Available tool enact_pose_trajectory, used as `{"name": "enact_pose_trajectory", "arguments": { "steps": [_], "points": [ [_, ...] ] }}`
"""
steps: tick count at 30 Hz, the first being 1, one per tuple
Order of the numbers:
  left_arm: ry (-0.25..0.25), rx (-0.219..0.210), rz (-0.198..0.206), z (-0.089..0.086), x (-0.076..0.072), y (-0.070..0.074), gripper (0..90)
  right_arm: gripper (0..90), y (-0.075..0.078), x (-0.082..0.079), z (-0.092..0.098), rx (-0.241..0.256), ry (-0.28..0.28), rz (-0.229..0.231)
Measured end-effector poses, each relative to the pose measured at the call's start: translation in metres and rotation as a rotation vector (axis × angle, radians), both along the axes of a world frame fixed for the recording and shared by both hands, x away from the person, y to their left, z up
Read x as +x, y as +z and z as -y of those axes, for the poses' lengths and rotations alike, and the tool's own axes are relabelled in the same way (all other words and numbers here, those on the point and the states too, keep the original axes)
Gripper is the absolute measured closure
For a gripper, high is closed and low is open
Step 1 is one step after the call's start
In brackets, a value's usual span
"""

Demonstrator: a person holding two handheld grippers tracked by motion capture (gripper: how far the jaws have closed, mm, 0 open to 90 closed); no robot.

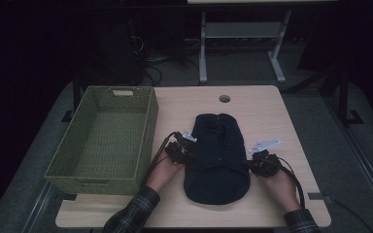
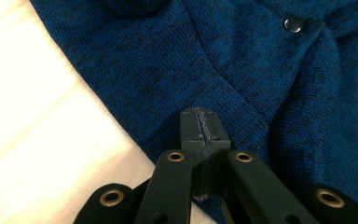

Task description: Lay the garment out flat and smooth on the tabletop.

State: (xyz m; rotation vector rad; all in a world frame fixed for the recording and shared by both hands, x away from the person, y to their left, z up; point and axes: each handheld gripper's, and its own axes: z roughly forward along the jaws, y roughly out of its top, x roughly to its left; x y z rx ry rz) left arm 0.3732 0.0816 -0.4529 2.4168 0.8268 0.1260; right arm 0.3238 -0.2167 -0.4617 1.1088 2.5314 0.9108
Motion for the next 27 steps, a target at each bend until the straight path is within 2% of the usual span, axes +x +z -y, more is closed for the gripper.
{"name": "enact_pose_trajectory", "arguments": {
  "steps": [5, 7, 8, 12, 18, 27],
  "points": [
    [-0.024, -0.001, 0.011, 0.003, -0.008, 0.0, 90.0, 90.0, 0.001, -0.007, 0.002, -0.004, 0.013, -0.008],
    [-0.038, -0.001, 0.006, 0.004, -0.01, 0.0, 89.9, 90.0, 0.0, -0.01, 0.003, 0.001, 0.014, -0.007],
    [-0.052, -0.01, -0.015, 0.003, -0.013, 0.0, 90.0, 90.0, 0.001, -0.014, 0.005, 0.003, 0.02, -0.013],
    [-0.058, -0.029, -0.025, 0.005, -0.019, -0.001, 89.9, 90.0, 0.001, -0.021, 0.007, 0.0, 0.027, -0.018],
    [-0.096, -0.023, -0.022, 0.009, -0.029, -0.001, 89.8, 90.0, 0.001, -0.038, 0.012, 0.008, 0.04, -0.022],
    [-0.122, -0.027, -0.032, 0.016, -0.041, 0.0, 89.8, 90.0, 0.001, -0.052, 0.019, 0.019, 0.046, -0.03]
  ]
}}
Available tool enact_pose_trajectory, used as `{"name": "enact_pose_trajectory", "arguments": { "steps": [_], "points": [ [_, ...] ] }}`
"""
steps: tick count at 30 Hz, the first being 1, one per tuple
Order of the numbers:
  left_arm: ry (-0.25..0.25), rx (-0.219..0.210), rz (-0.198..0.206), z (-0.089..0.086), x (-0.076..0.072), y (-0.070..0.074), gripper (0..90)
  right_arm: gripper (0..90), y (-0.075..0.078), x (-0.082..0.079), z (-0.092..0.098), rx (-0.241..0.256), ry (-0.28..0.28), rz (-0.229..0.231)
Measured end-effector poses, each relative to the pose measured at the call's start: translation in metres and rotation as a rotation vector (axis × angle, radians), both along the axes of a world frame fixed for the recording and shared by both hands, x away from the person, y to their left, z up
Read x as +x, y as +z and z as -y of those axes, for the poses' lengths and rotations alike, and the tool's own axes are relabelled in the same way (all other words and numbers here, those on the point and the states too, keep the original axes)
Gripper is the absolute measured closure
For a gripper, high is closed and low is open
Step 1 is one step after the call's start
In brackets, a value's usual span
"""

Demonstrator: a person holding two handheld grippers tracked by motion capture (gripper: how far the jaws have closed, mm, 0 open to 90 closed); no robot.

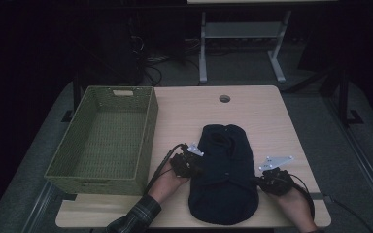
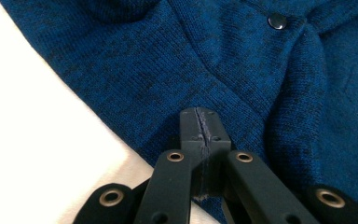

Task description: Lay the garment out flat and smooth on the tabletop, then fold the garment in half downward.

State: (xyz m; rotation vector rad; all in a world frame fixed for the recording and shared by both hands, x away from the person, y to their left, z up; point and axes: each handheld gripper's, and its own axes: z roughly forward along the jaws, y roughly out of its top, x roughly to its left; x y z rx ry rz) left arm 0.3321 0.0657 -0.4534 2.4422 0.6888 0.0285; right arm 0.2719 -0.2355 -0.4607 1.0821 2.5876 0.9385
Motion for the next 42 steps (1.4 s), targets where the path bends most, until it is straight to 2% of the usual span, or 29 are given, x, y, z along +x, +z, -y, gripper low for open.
{"name": "enact_pose_trajectory", "arguments": {
  "steps": [5, 8, 10, 11, 12, 13, 16, 20, 22, 23, 25, 28, 29, 34, 38, 42],
  "points": [
    [-0.012, 0.007, 0.002, 0.002, -0.005, 0.0, 89.4, 89.9, 0.0, -0.008, 0.003, 0.003, 0.004, -0.001],
    [-0.015, -0.009, -0.009, 0.002, -0.005, 0.0, 83.4, 89.8, 0.0, -0.009, 0.003, 0.005, 0.006, -0.002],
    [-0.027, -0.016, -0.019, 0.0, -0.004, 0.001, 81.3, 82.4, 0.001, -0.007, 0.004, 0.015, 0.004, 0.002],
    [-0.025, -0.037, -0.034, 0.0, -0.005, 0.001, 75.8, 77.6, 0.003, -0.007, 0.005, 0.018, -0.006, 0.008],
    [-0.025, -0.037, -0.034, 0.0, -0.005, 0.001, 72.0, 77.6, 0.003, -0.007, 0.005, 0.018, -0.006, 0.008],
    [-0.033, -0.04, -0.032, 0.0, -0.005, 0.001, 72.0, 73.1, 0.004, -0.005, 0.006, 0.025, -0.003, 0.012],
    [-0.034, -0.047, -0.024, -0.001, -0.005, 0.003, 60.2, 62.2, 0.005, -0.001, 0.009, 0.046, -0.016, 0.006],
    [-0.029, -0.06, -0.038, -0.004, -0.001, 0.005, 48.8, 57.1, 0.004, 0.003, 0.011, 0.056, -0.017, -0.007],
    [-0.019, -0.067, -0.052, -0.006, 0.003, 0.006, 46.7, 52.6, 0.005, 0.006, 0.011, 0.064, -0.014, -0.019],
    [-0.016, -0.062, -0.042, -0.006, 0.005, 0.009, 41.7, 49.1, 0.007, 0.01, 0.011, 0.065, -0.01, -0.016],
    [-0.008, -0.067, -0.034, -0.006, 0.006, 0.01, 40.1, 47.7, 0.009, 0.013, 0.011, 0.066, -0.019, -0.006],
    [-0.025, -0.064, -0.004, -0.007, 0.011, 0.016, 39.2, 47.7, 0.012, 0.017, 0.012, 0.066, -0.015, -0.005],
    [-0.014, -0.078, 0.001, -0.007, 0.011, 0.017, 37.8, 47.6, 0.014, 0.02, 0.013, 0.075, -0.016, -0.003],
    [-0.02, -0.057, 0.026, -0.008, 0.022, 0.025, 36.7, 45.6, 0.019, 0.03, 0.016, 0.067, -0.026, -0.005],
    [0.008, -0.065, 0.038, -0.006, 0.033, 0.031, 35.5, 44.3, 0.023, 0.04, 0.019, 0.075, -0.039, 0.002],
    [0.017, -0.057, 0.048, -0.003, 0.044, 0.037, 35.5, 43.6, 0.027, 0.051, 0.02, 0.081, -0.053, 0.005]
  ]
}}
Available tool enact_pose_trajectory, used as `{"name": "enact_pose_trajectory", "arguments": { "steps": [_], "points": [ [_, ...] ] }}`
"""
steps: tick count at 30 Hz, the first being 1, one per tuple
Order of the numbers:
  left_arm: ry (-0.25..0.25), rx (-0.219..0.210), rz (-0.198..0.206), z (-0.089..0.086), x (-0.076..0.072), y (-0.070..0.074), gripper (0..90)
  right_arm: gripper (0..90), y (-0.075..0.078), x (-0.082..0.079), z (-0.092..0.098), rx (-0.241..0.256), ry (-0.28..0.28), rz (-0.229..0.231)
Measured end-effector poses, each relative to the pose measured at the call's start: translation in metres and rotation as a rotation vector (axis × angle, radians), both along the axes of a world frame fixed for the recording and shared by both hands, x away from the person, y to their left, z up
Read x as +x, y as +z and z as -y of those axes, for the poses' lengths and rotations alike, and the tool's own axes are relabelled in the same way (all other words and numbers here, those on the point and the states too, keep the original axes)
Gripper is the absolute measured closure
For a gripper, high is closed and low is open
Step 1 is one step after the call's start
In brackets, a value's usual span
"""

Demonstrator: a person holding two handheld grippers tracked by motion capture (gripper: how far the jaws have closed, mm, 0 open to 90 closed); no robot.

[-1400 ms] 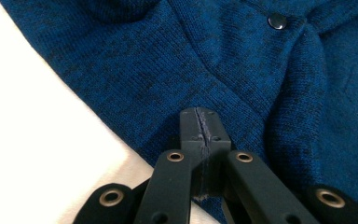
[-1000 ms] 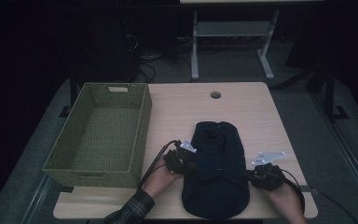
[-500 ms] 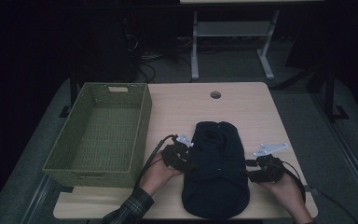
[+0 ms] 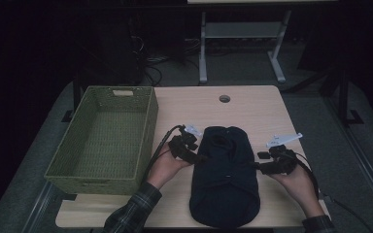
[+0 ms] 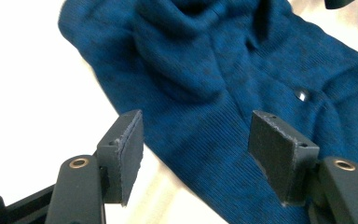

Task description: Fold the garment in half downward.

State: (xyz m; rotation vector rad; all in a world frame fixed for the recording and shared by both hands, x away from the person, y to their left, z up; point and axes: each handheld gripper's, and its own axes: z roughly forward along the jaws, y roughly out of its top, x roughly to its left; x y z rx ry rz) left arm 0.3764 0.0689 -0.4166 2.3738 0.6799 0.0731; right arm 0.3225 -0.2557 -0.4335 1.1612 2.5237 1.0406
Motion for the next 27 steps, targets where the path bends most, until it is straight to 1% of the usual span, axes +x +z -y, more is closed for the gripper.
{"name": "enact_pose_trajectory", "arguments": {
  "steps": [1, 3, 4, 5, 6, 7, 8, 9, 10, 11, 12, 13, 14, 15, 16, 17, 18, 19, 20, 22, 23, 24, 26, 27],
  "points": [
    [0.001, 0.008, 0.007, 0.001, 0.003, 0.002, 35.5, 43.2, 0.002, 0.007, 0.0, -0.018, -0.007, 0.004],
    [0.007, 0.014, 0.016, 0.002, 0.007, 0.006, 35.4, 43.0, 0.002, 0.01, -0.001, -0.017, -0.008, 0.006],
    [0.011, 0.011, 0.02, 0.003, 0.009, 0.007, 35.1, 43.3, 0.003, 0.013, -0.001, -0.021, -0.009, 0.011],
    [0.016, 0.008, 0.021, 0.003, 0.013, 0.009, 35.2, 43.2, 0.004, 0.016, 0.0, -0.01, -0.008, 0.016],
    [0.019, 0.008, 0.022, 0.004, 0.015, 0.01, 35.1, 43.0, 0.005, 0.02, -0.001, -0.018, -0.013, 0.008],
    [0.033, 0.0, 0.027, 0.004, 0.02, 0.012, 35.0, 42.0, 0.006, 0.026, -0.002, -0.033, -0.012, 0.005],
    [0.033, 0.0, 0.027, 0.004, 0.02, 0.012, 34.8, 42.1, 0.007, 0.029, -0.002, -0.028, -0.01, 0.018],
    [0.043, 0.0, 0.024, 0.005, 0.026, 0.014, 34.8, 42.0, 0.008, 0.032, -0.002, -0.018, -0.012, 0.01],
    [0.043, 0.0, 0.024, 0.005, 0.026, 0.014, 34.8, 42.0, 0.008, 0.032, -0.002, -0.018, -0.012, 0.01],
    [0.044, 0.003, 0.025, 0.006, 0.03, 0.016, 34.8, 41.7, 0.009, 0.036, -0.003, -0.022, -0.011, 0.002],
    [0.05, -0.003, 0.025, 0.007, 0.032, 0.016, 34.8, 41.4, 0.01, 0.039, -0.004, -0.036, -0.011, 0.005],
    [0.054, -0.005, 0.027, 0.009, 0.039, 0.018, 34.8, 41.6, 0.012, 0.043, -0.005, -0.028, -0.015, 0.019],
    [0.054, -0.005, 0.027, 0.009, 0.039, 0.018, 34.8, 41.6, 0.012, 0.043, -0.005, -0.028, -0.015, 0.019],
    [0.055, 0.003, 0.038, 0.01, 0.046, 0.02, 34.8, 41.5, 0.012, 0.049, -0.006, -0.026, -0.02, 0.014],
    [0.055, 0.003, 0.038, 0.01, 0.046, 0.02, 34.8, 41.5, 0.012, 0.049, -0.006, -0.026, -0.02, 0.014],
    [0.064, 0.008, 0.041, 0.013, 0.054, 0.02, 34.8, 41.5, 0.014, 0.054, -0.006, -0.031, -0.021, 0.017],
    [0.064, 0.008, 0.041, 0.013, 0.054, 0.02, 34.7, 41.5, 0.014, 0.054, -0.006, -0.031, -0.021, 0.017],
    [0.068, 0.01, 0.042, 0.014, 0.057, 0.02, 34.5, 41.8, 0.014, 0.059, -0.006, -0.022, -0.028, 0.027],
    [0.072, 0.011, 0.047, 0.015, 0.061, 0.019, 34.5, 41.8, 0.014, 0.059, -0.006, -0.022, -0.028, 0.027],
    [0.08, 0.014, 0.053, 0.016, 0.069, 0.017, 34.4, 41.7, 0.015, 0.064, -0.006, -0.022, -0.031, 0.019],
    [0.089, 0.02, 0.058, 0.017, 0.076, 0.014, 34.4, 41.7, 0.015, 0.069, -0.007, -0.022, -0.034, 0.019],
    [0.089, 0.02, 0.058, 0.017, 0.076, 0.014, 34.4, 41.7, 0.015, 0.069, -0.007, -0.022, -0.034, 0.019],
    [0.108, 0.01, 0.054, 0.018, 0.084, 0.011, 34.4, 41.7, 0.015, 0.074, -0.007, -0.02, -0.039, 0.034],
    [0.11, 0.011, 0.052, 0.018, 0.086, 0.009, 34.4, 41.1, 0.014, 0.08, -0.008, -0.02, -0.042, 0.018]
  ]
}}
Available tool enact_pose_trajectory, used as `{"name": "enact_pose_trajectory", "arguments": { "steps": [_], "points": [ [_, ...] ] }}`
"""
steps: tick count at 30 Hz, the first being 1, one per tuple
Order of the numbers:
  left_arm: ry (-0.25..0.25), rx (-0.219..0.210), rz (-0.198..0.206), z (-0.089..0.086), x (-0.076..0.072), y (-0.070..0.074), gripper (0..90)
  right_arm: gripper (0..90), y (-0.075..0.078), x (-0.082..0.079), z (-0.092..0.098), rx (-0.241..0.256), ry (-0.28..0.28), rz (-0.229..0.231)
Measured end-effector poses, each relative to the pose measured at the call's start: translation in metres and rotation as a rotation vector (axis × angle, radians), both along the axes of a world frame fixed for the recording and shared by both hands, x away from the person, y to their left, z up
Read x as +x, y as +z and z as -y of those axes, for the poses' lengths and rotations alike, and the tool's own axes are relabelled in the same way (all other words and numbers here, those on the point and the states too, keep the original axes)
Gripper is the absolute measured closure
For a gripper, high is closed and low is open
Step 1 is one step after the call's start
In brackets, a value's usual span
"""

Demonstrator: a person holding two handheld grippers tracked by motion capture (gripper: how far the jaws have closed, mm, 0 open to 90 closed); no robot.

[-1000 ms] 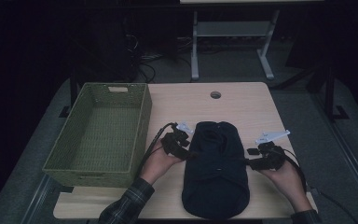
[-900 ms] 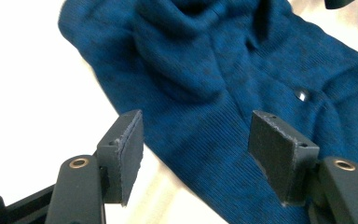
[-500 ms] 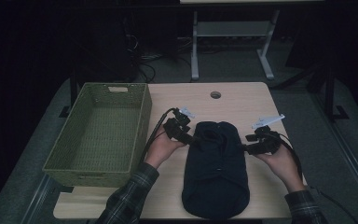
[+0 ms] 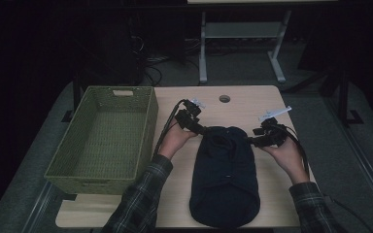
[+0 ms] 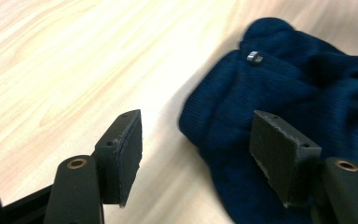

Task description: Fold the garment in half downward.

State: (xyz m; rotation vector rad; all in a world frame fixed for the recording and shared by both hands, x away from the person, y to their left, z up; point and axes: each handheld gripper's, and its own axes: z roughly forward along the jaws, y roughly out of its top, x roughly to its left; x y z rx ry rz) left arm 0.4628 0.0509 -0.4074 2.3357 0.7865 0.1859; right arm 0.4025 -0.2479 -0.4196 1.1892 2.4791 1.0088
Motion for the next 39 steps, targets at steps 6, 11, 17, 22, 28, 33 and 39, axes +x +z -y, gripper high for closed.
{"name": "enact_pose_trajectory", "arguments": {
  "steps": [6, 11, 17, 22, 28, 33, 39],
  "points": [
    [0.006, -0.002, -0.02, 0.008, 0.015, -0.013, 33.3, 40.2, -0.003, 0.014, -0.001, 0.009, -0.017, 0.0],
    [0.003, 0.009, -0.027, 0.011, 0.021, -0.022, 33.0, 39.5, -0.004, 0.023, -0.001, 0.018, -0.032, -0.006],
    [-0.003, 0.057, -0.036, 0.014, 0.025, -0.035, 33.3, 39.9, -0.01, 0.033, 0.002, 0.023, -0.07, 0.003],
    [-0.012, 0.08, -0.048, 0.015, 0.028, -0.046, 33.8, 40.4, -0.025, 0.042, 0.005, 0.005, -0.095, -0.025],
    [-0.029, 0.052, -0.042, 0.012, 0.028, -0.05, 36.1, 41.8, -0.039, 0.048, 0.007, 0.032, -0.089, -0.044],
    [-0.04, 0.002, -0.045, 0.009, 0.028, -0.053, 41.8, 47.1, -0.044, 0.049, 0.005, 0.035, -0.074, -0.054],
    [-0.072, -0.012, -0.058, 0.008, 0.027, -0.053, 52.6, 57.1, -0.047, 0.049, 0.004, 0.05, -0.045, -0.066]
  ]
}}
